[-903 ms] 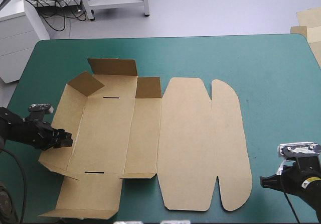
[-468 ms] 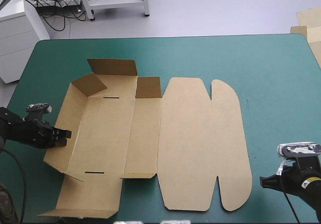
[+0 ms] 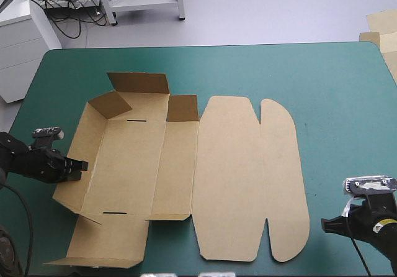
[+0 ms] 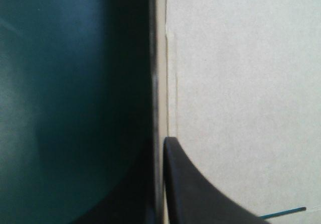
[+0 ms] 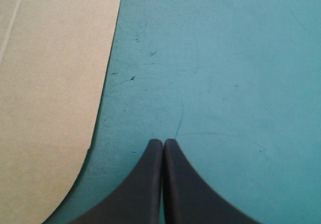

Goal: Fold the box

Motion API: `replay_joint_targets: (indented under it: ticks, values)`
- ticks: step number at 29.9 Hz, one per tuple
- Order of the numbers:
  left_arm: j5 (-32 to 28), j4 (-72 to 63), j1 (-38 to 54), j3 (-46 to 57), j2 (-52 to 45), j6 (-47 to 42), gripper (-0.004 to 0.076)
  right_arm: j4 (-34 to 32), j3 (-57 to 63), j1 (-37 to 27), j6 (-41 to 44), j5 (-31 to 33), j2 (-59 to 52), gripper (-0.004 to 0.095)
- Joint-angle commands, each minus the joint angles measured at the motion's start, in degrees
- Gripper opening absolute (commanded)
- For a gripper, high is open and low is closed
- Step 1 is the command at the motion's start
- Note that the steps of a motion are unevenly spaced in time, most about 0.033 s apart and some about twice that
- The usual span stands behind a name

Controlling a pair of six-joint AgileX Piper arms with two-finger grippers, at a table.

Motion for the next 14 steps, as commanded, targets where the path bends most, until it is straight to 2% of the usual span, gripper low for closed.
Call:
replay_joint_targets:
  ticks: [1,6,14]
  values:
    - [-2.6,1.4,-2.0,-3.6,-1.4,-0.5,-0.0010,0.3,-1.4,-0.5,-0.4,-2.7,0.5,-0.0020]
    - [-4.3,9.9,-10.8,-10.1,-1.4,-3.0,-0.0010,0.3,-1.4,-0.5,-0.6,-3.3,0.5,-0.0020]
    - [-11.8,34.9,-33.5,-21.0,-1.4,-11.8,-0.0010,0.3,-1.4,-0.5,-0.6,-3.4,0.5,-0.0020]
